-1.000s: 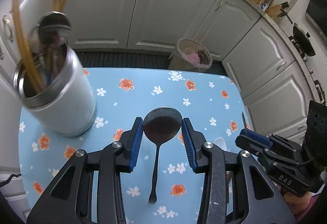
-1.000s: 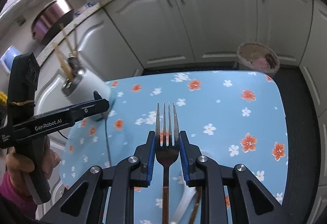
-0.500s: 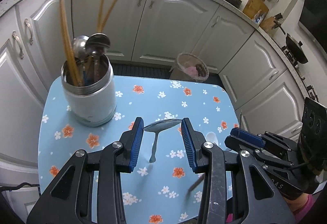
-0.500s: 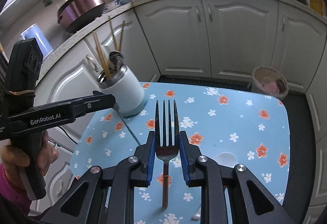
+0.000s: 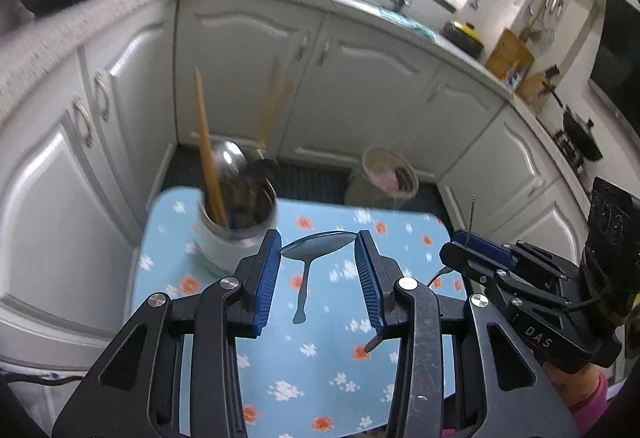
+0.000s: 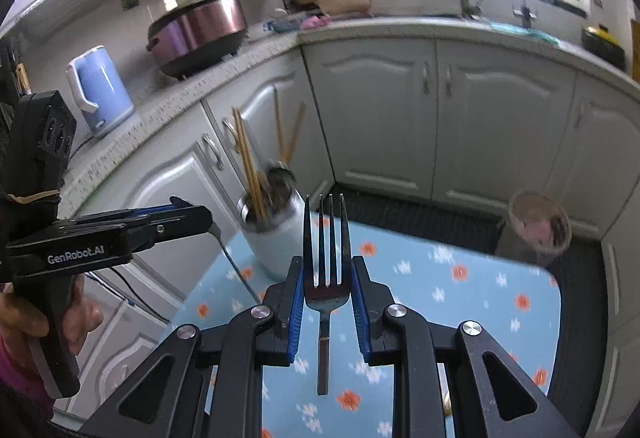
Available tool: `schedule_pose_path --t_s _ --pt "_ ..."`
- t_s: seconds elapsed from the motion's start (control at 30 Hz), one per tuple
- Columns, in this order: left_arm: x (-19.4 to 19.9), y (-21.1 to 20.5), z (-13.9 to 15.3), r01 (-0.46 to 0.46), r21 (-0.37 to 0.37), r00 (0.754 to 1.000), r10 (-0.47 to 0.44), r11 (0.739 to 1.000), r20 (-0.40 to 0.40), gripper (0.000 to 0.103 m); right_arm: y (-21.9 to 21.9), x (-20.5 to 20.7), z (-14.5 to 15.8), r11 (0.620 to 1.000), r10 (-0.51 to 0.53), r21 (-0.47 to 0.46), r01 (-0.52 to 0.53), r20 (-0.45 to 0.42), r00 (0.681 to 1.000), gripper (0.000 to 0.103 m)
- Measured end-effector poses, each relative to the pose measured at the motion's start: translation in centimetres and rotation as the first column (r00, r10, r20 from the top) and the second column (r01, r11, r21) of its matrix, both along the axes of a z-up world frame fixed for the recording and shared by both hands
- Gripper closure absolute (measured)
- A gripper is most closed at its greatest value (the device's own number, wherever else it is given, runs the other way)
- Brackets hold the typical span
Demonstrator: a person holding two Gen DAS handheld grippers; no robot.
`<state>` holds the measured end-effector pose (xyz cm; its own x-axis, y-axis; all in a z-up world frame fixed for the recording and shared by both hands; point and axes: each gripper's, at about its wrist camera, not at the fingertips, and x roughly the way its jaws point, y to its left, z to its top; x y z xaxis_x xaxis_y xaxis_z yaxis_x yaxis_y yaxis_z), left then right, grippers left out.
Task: Organize utensils
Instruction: 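Carry the silver spoon and silver fork over the jar and lower them in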
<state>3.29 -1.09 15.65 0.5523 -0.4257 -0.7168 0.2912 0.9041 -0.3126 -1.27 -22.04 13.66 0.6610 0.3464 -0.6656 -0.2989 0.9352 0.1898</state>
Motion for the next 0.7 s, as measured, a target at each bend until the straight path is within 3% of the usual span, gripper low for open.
schedule_pose_path --t_s 0.17,0.37,0.53,0.7 --pt "2.0 2.4 3.8 -0.059 -0.001 0.997 0.059 0.998 0.053 0.066 2.7 2.7 4.4 0.999 0.044 -0.017 -0.043 0.069 0.997 0.082" --pt "4.9 4.5 6.0 -0.111 -0.008 0.990 0.111 0.994 0.085 0.066 6.2 6.2 8.4 0.997 0.071 -0.039 -0.067 0.133 0.989 0.082" --pt "7.1 5.1 5.1 -0.142 -0.013 0.986 0.143 0.990 0.082 0.066 8.3 9.7 8.5 0.998 0.064 -0.008 -0.064 0.135 0.989 0.082" --pt "8.6 5.3 2.1 -0.158 -0.016 0.987 0.158 0.987 0.036 0.066 9.6 12.5 6.1 0.998 0.057 0.017 -0.059 0.100 0.993 0.082"
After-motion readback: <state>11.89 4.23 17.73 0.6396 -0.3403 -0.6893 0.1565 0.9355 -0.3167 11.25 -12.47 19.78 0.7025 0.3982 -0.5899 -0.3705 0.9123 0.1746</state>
